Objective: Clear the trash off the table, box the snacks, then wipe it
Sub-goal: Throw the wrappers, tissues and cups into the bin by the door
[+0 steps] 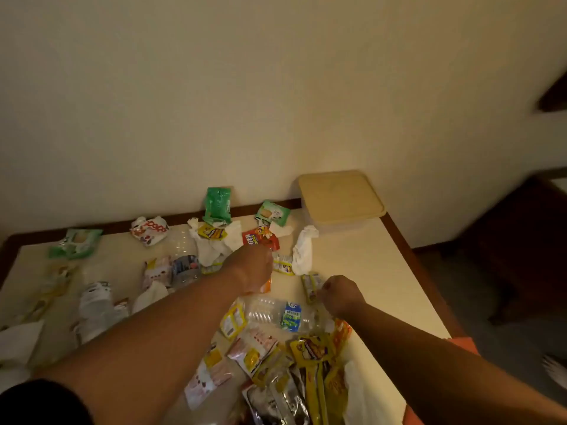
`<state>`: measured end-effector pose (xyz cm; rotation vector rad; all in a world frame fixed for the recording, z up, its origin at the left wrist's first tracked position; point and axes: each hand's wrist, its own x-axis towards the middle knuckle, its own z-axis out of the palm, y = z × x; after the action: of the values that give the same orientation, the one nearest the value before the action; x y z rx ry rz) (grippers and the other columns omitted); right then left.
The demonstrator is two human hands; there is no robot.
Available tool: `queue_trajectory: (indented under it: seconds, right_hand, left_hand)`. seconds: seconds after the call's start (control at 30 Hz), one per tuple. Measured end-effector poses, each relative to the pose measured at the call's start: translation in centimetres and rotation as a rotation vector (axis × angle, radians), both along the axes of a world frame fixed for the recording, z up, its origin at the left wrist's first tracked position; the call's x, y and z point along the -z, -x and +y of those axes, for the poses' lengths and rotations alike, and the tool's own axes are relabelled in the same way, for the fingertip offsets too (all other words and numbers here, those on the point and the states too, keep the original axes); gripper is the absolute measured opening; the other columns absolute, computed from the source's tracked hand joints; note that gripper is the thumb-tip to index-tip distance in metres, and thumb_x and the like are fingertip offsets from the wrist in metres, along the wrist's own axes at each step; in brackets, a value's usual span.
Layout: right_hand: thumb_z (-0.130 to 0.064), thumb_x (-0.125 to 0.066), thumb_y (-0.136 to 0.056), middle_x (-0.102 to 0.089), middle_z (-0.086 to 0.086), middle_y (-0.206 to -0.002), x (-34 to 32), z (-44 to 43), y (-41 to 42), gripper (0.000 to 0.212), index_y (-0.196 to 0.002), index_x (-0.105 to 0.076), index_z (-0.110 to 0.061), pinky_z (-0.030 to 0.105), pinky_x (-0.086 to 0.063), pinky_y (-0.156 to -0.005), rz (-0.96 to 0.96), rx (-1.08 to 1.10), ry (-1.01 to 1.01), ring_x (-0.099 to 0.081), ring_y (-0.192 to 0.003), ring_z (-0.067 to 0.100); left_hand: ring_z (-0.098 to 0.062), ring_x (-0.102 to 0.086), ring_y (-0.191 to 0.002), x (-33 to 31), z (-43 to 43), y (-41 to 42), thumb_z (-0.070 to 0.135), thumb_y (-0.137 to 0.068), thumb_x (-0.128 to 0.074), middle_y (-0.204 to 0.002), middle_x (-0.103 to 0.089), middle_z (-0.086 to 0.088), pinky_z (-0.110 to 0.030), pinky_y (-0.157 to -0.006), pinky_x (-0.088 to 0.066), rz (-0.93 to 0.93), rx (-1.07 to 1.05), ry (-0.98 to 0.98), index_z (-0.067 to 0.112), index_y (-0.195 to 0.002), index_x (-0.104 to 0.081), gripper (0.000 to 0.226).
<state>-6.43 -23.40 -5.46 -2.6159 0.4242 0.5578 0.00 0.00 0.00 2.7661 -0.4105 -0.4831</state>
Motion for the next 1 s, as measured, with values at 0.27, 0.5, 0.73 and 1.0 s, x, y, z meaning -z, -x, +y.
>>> queue_trajectory:
  seconds: [0.27, 0.5, 0.73, 1.0]
  right_hand:
    - [-0.061, -0.059, -0.088, -0.070, 0.006, -0.116, 2.7, 0.9, -2.7, 0.049, -0.111, -0.063, -0.018, 0.036, -0.055, -0.088, 0.055, 0.152, -0.012, -0.066, -0.109, 0.031]
    - [-0.047, -0.066, -0.091, -0.070, 0.005, -0.090, 4.2, -0.5, -4.3, 0.035, -0.090, -0.068, -0.013, 0.024, -0.041, -0.052, 0.127, 0.214, -0.116, -0.061, -0.073, 0.020]
    - [-0.020, -0.078, -0.068, -0.070, 0.008, -0.074, 1.3, -2.7, -4.9, 0.013, -0.069, -0.070, -0.009, 0.030, -0.050, -0.060, 0.145, 0.230, -0.246, -0.070, -0.075, 0.026]
    - [-0.028, -0.071, -0.072, -0.076, 0.001, -0.073, 1.6, -10.1, -4.9, 0.010, -0.078, -0.078, -0.024, 0.046, -0.062, -0.074, -0.094, 0.272, -0.374, -0.072, -0.073, 0.024]
  left_hand:
    - [-0.030, -0.062, -0.115, 3.3, -4.4, -4.9, 0.013, -0.091, -0.059, -0.128, -0.062, -0.009, -0.043, -0.094, -0.055, 0.068, 0.082, -0.203, 0.017, -0.129, -0.063, 0.038]
    - [-0.030, -0.054, -0.122, 6.8, -4.7, -6.5, 0.018, -0.088, -0.061, -0.133, -0.057, -0.008, -0.041, -0.099, -0.051, 0.026, 0.227, -0.385, 0.022, -0.132, -0.060, 0.044]
    - [-0.028, -0.054, -0.117, 3.6, -3.2, -7.7, 0.032, -0.085, -0.063, -0.124, -0.058, -0.008, -0.040, -0.090, -0.054, 0.004, 0.132, -0.354, 0.023, -0.118, -0.067, 0.034]
    - [-0.017, -0.057, -0.085, -1.7, -4.9, -7.9, 0.035, -0.077, -0.069, -0.090, -0.060, 0.009, -0.029, -0.065, -0.038, 0.059, 0.032, -0.072, 0.032, -0.078, -0.047, 0.022]
